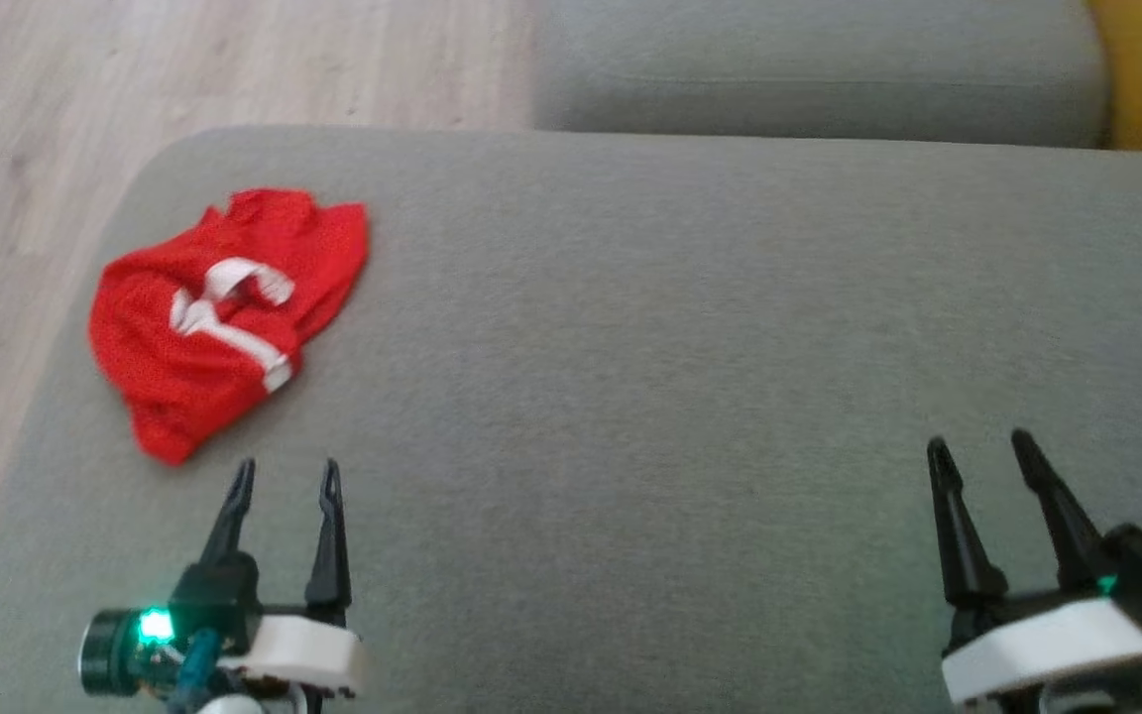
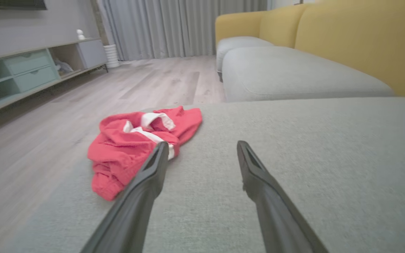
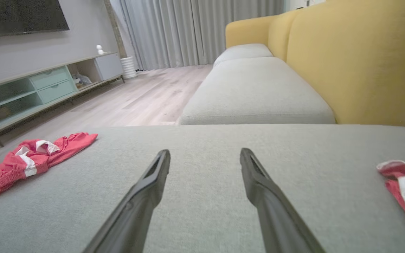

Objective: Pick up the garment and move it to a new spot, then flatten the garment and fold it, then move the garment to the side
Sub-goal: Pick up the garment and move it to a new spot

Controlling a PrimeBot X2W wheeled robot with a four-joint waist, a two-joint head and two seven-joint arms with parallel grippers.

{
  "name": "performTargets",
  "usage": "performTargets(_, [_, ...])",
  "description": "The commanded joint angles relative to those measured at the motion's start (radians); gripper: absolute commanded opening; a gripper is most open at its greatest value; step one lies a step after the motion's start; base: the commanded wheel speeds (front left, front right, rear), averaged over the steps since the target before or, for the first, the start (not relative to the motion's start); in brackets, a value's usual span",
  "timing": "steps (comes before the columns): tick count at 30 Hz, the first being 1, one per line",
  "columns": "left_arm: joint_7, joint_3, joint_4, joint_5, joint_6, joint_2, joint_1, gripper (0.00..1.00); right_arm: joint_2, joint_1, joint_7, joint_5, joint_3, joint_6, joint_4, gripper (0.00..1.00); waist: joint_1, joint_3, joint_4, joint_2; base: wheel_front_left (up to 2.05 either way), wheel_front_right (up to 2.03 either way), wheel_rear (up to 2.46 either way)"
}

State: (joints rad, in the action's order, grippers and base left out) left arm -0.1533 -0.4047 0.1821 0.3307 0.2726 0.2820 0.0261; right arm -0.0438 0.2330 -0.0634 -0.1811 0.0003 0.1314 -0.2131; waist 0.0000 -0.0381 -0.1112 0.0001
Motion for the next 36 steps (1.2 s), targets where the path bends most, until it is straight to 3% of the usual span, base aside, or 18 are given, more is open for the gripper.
performTargets(1, [-0.025, 0.049, -0.030, 0.005, 0.002, 0.007, 0.067, 1.00, -0.013, -0.069, -0.008, 0.013, 0.028, -0.001, -0.049, 1.00, 0.0000, -0.029, -0.059, -0.0001, 0.00, 0.00, 0.00])
performTargets(9, [-0.083, 0.067, 0.004, 0.019, -0.004, -0.029, 0.118, 1.00, -0.053, -0.120, -0.032, 0.013, 0.070, -0.001, -0.078, 1.00, 0.0000, -0.075, -0.211, -0.0001, 0.00, 0.00, 0.00])
performTargets(17, [-0.107, 0.102, 0.029, 0.017, -0.030, -0.070, 0.176, 1.00, -0.097, -0.178, -0.070, 0.012, 0.080, -0.001, -0.124, 1.00, 0.0000, -0.165, -0.299, -0.0001, 0.00, 0.00, 0.00])
performTargets(22, [-0.108, 0.149, 0.051, 0.005, -0.067, -0.105, 0.264, 1.00, -0.138, -0.236, -0.108, 0.013, 0.089, -0.001, -0.172, 1.00, 0.0000, -0.271, -0.298, -0.0001, 0.00, 0.00, 0.00])
performTargets(26, [-0.108, 0.178, 0.147, 0.008, -0.115, -0.124, 0.381, 1.00, -0.166, -0.292, -0.133, 0.008, 0.097, -0.001, -0.202, 1.00, 0.0000, -0.359, -0.278, -0.0001, 0.00, 0.00, 0.00])
performTargets(36, [-0.054, 0.167, 0.622, 0.033, -0.272, -0.116, 0.732, 1.00, -0.216, -0.358, -0.166, -0.011, 0.085, -0.001, -0.229, 1.00, 0.0000, -0.484, -0.224, -0.0001, 0.00, 0.00, 0.00])
